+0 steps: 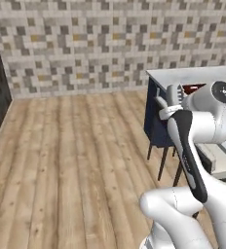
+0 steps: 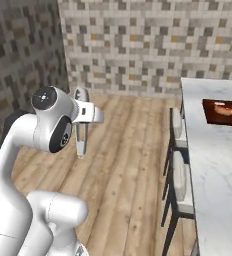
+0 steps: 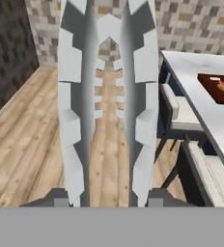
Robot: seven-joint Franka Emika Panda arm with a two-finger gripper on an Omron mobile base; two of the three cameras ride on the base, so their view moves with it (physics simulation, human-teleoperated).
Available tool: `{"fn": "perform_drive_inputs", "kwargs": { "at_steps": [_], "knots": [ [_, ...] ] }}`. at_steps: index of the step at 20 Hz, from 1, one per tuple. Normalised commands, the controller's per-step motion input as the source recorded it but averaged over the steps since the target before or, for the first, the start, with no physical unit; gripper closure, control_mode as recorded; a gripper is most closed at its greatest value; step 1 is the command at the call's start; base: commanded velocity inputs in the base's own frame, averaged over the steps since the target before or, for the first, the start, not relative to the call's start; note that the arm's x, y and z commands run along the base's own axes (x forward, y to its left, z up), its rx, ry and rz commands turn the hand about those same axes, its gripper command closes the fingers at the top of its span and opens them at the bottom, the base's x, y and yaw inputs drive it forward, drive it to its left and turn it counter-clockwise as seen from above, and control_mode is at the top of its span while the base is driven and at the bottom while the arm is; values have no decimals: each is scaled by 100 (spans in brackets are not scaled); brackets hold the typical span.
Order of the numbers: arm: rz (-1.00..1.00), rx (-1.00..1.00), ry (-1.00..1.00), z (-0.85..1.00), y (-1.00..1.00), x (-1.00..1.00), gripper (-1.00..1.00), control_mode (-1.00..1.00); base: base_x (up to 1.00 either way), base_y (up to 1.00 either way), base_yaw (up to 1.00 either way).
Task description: Take the tongs from the drawer on the left and place them on the dining counter next to the tray containing the hot dog.
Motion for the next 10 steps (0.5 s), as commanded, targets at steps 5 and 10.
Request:
{"fn": "perform_drive_inputs", "kwargs": {
  "at_steps": [5,10],
  "knots": [
    [0,0,0,0,0,0,100,100,47,68,-29],
    [0,0,0,0,0,0,100,100,41,61,-33]
  ]
}}
